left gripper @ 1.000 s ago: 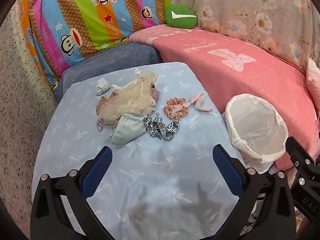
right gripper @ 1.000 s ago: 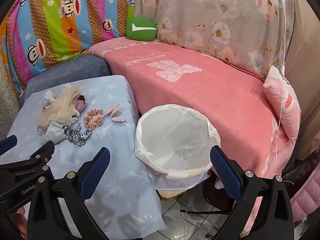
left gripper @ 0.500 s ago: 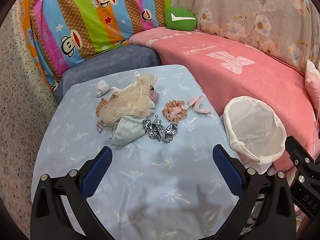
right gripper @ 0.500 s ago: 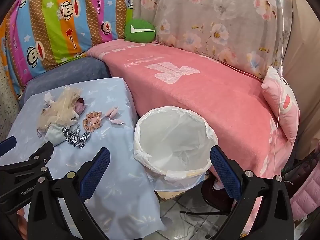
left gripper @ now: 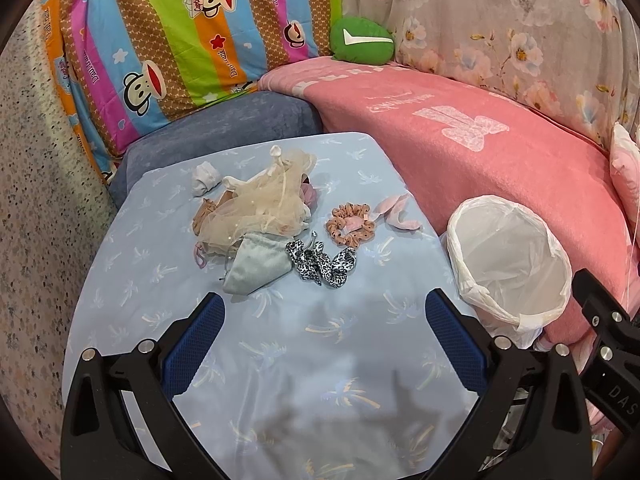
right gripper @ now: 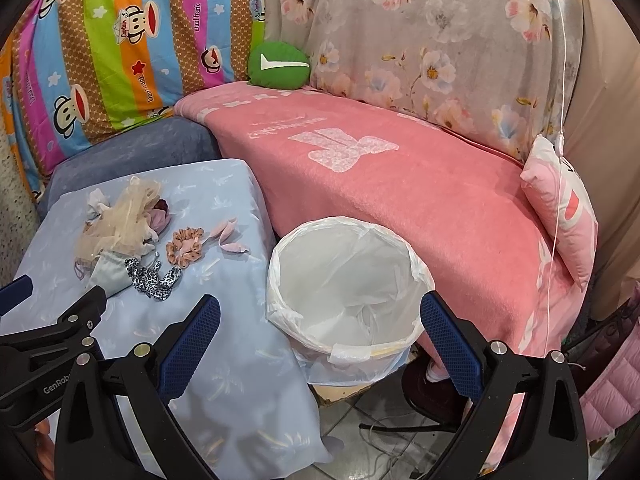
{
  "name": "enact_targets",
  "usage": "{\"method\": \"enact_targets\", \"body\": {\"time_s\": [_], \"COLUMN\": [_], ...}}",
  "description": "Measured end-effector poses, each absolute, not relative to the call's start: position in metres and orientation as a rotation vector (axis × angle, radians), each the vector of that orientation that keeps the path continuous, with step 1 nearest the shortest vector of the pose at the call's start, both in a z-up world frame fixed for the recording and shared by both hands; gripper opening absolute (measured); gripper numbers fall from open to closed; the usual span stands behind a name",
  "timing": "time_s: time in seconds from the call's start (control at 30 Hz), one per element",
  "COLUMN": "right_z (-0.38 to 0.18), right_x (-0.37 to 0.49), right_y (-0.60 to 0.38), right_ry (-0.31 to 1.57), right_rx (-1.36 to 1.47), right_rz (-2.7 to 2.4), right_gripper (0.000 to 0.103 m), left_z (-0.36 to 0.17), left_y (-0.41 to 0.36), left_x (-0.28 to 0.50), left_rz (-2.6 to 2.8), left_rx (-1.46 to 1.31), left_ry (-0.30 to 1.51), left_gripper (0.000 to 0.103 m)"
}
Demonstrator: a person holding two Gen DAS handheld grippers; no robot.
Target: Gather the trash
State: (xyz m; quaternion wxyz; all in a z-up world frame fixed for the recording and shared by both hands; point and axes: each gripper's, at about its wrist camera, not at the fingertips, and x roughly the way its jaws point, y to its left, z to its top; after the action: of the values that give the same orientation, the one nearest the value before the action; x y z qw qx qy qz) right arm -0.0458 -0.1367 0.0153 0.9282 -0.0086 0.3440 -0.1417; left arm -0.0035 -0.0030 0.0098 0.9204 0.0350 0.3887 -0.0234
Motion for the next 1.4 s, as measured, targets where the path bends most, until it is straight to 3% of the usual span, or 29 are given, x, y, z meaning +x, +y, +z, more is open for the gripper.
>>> {"method": "enact_targets", "body": {"time_s": [1.4], "right_z": [0.018], "right_x": [-0.046], "right_y": [-0.136], "right_ry": [0.697], "right_rx": [-0.019], "right_rz": [-0.291], "right_gripper": [0.097], "left_z": [0.021], "left_y": [-0.003], "left_x": [-0.004], "left_rz": [-0.054], "left_rx": [0.059], "left_ry": [0.779], "left_gripper": [0.096]}}
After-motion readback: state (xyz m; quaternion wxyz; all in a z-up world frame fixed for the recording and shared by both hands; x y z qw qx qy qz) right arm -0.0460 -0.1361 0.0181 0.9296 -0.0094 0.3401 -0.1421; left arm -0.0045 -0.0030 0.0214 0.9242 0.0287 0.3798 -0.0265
